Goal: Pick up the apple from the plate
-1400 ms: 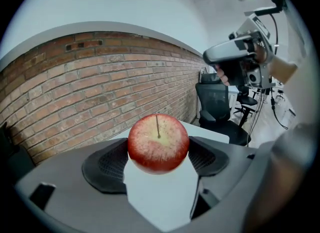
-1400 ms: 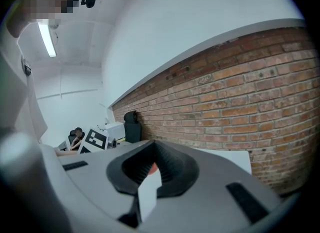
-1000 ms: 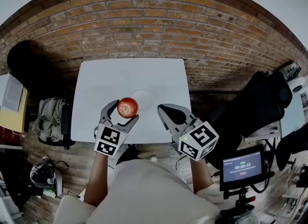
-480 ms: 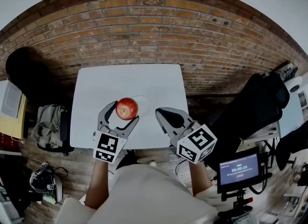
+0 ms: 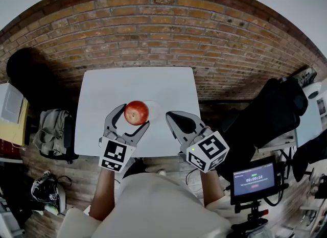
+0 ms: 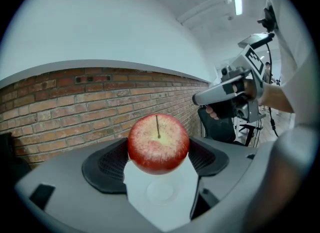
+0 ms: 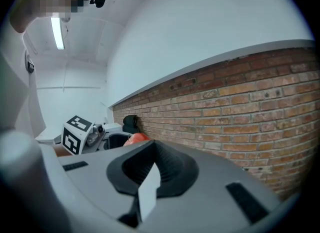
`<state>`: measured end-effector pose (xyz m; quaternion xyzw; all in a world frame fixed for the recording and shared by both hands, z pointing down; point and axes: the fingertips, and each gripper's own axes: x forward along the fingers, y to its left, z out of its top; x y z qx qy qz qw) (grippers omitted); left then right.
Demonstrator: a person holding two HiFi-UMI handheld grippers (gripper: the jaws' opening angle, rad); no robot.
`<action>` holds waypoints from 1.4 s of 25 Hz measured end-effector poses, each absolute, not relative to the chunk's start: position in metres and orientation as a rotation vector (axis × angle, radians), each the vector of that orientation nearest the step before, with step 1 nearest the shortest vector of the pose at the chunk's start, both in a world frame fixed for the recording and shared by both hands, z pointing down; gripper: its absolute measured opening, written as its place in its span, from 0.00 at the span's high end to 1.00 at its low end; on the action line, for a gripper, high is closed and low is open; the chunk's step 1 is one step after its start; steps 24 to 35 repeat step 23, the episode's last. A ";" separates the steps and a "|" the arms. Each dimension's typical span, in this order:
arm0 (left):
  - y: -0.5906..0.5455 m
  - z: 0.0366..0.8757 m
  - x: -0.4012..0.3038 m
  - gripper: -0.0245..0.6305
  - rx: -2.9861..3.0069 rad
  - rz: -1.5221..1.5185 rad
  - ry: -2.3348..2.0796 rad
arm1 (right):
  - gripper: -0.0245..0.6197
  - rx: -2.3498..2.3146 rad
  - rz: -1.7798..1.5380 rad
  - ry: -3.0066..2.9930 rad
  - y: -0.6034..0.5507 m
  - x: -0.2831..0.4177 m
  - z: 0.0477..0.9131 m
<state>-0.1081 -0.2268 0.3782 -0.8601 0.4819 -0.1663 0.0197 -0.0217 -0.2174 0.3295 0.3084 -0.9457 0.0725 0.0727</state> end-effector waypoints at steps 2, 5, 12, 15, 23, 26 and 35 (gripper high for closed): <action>-0.226 0.377 -0.108 0.40 -2.670 -0.511 1.496 | 0.96 0.925 0.222 -2.840 -0.218 -0.022 0.330; -0.226 0.375 -0.108 0.40 -2.671 -0.502 1.494 | 0.96 0.925 0.220 -2.844 -0.218 -0.023 0.329; -0.226 0.373 -0.107 0.40 -2.672 -0.494 1.486 | 0.96 0.941 0.228 -2.843 -0.220 -0.020 0.331; -0.226 0.373 -0.106 0.40 -2.670 -0.496 1.487 | 0.96 0.951 0.236 -2.844 -0.221 -0.017 0.332; -0.227 0.371 -0.107 0.40 -2.670 -0.482 1.489 | 0.96 0.959 0.234 -2.838 -0.223 -0.017 0.333; -0.227 0.371 -0.107 0.40 -2.670 -0.482 1.489 | 0.96 0.959 0.234 -2.838 -0.223 -0.017 0.333; -0.227 0.371 -0.107 0.40 -2.670 -0.482 1.489 | 0.96 0.959 0.234 -2.838 -0.223 -0.017 0.333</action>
